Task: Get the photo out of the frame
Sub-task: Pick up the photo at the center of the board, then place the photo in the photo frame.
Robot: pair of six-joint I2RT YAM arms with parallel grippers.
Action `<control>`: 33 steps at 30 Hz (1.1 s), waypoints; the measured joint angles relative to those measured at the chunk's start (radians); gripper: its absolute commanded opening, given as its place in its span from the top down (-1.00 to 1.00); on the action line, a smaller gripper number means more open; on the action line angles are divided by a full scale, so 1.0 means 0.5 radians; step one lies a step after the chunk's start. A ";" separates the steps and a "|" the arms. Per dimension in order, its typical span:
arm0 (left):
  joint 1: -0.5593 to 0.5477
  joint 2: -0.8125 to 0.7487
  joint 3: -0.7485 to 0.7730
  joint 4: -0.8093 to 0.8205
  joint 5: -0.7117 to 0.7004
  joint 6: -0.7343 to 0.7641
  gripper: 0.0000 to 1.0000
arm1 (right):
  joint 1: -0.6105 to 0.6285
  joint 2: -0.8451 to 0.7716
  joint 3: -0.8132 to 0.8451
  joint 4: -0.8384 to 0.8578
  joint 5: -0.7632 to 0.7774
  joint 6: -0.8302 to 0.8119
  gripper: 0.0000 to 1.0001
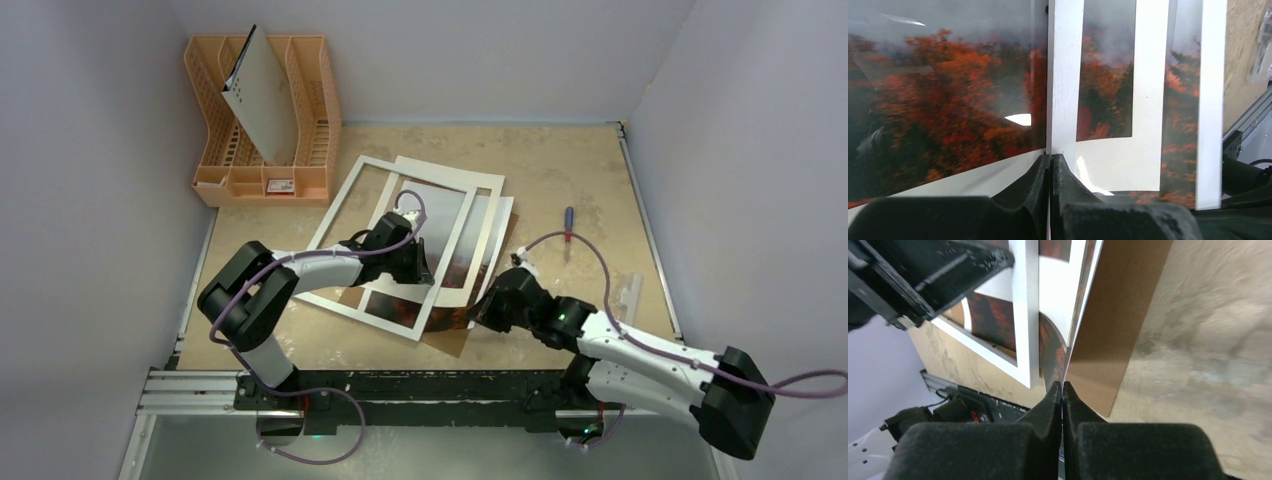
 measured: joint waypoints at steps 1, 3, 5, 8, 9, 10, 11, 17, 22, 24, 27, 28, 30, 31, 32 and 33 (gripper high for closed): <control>0.000 -0.005 0.004 -0.003 0.006 -0.005 1.00 | -0.024 -0.053 0.063 -0.126 0.041 -0.034 1.00; 0.001 -0.015 0.011 0.002 0.015 -0.038 1.00 | -0.071 -0.111 0.189 -0.354 0.107 -0.110 1.00; 0.001 -0.018 0.017 0.022 0.031 -0.072 1.00 | -0.110 -0.134 0.366 -0.617 0.200 -0.194 1.00; -0.002 -0.018 0.020 0.085 0.090 -0.155 1.00 | -0.125 -0.135 0.655 -0.987 0.366 -0.311 1.00; -0.006 -0.018 0.023 0.104 0.107 -0.180 1.00 | -0.125 -0.134 0.771 -1.110 0.432 -0.351 1.00; -0.015 -0.018 0.029 0.129 0.123 -0.211 1.00 | -0.126 -0.134 0.896 -1.225 0.508 -0.397 1.00; -0.031 -0.014 0.043 0.154 0.137 -0.246 1.00 | -0.129 -0.131 1.037 -1.328 0.581 -0.451 1.00; -0.175 0.112 0.169 0.380 0.189 -0.443 1.00 | -0.169 0.038 2.020 -1.605 0.908 -0.896 1.00; -0.211 0.175 0.187 0.449 0.208 -0.526 0.62 | -0.169 0.182 2.428 -1.563 0.959 -1.212 1.00; -0.187 0.124 0.187 0.385 0.159 -0.501 0.49 | -0.169 0.231 2.495 -1.527 0.925 -1.296 1.00; -0.085 -0.084 0.188 0.164 0.029 -0.394 0.26 | -0.170 0.343 2.564 -1.438 0.803 -1.405 1.00; -0.031 -0.185 0.188 0.079 -0.024 -0.343 0.21 | -0.170 0.387 2.595 -1.411 0.745 -1.437 1.00; 0.114 -0.399 0.192 -0.083 -0.130 -0.238 0.11 | -0.170 0.515 2.676 -1.344 0.613 -1.492 1.00; 0.208 -0.504 0.195 -0.152 -0.171 -0.183 0.02 | -0.170 0.588 2.725 -1.312 0.542 -1.514 1.00; 0.317 -0.597 0.200 -0.209 -0.204 -0.127 -0.05 | -0.170 0.660 2.781 -1.279 0.467 -1.534 1.00; 0.436 -0.674 0.203 -0.255 -0.224 -0.076 -0.10 | -0.170 0.721 2.833 -1.254 0.401 -1.547 1.00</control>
